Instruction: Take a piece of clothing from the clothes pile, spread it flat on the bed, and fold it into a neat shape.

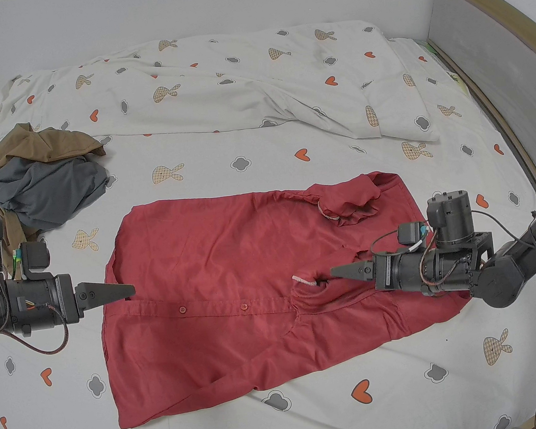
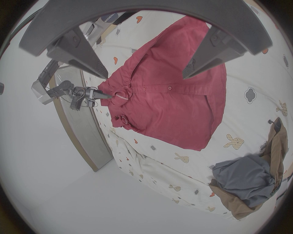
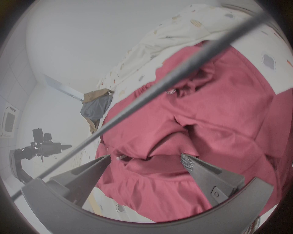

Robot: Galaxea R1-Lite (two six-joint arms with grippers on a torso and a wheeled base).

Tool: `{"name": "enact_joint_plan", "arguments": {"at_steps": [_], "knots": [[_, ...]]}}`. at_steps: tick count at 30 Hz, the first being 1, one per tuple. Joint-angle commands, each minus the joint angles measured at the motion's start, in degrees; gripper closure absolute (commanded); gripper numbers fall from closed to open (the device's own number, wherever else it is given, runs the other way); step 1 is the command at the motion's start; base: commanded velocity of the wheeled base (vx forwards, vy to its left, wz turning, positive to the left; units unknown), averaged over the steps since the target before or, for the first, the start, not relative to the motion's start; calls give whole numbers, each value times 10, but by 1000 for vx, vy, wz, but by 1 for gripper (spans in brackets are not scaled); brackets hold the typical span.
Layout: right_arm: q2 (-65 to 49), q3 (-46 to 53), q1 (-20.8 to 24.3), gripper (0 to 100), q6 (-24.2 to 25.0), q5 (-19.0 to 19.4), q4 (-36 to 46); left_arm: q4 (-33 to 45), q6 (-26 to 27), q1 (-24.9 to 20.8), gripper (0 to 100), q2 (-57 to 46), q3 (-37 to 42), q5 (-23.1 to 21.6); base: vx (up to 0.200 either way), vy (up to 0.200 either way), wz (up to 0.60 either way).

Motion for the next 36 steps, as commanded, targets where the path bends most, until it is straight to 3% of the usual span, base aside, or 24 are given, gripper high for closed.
{"name": "enact_joint_plan", "arguments": {"at_steps": [1, 5, 11, 21, 36], "knots": [[-30, -23, -14, 0, 1, 0, 1, -1, 0, 0, 0, 3, 0, 0, 0, 0, 0], [-39, -37, -29, 0, 4, 2, 0, -1, 0, 0, 0, 8, 0, 0, 0, 0, 0], [-32, -62, -46, 0, 74, 4, 0, -1, 0, 0, 0, 9, 0, 0, 0, 0, 0], [-29, 7, -51, 0, 73, 21, 24, -1, 0, 0, 0, 9, 1, 0, 0, 0, 0], [12, 6, -33, 0, 72, 22, 23, -1, 0, 0, 0, 9, 1, 0, 0, 0, 0]]}}
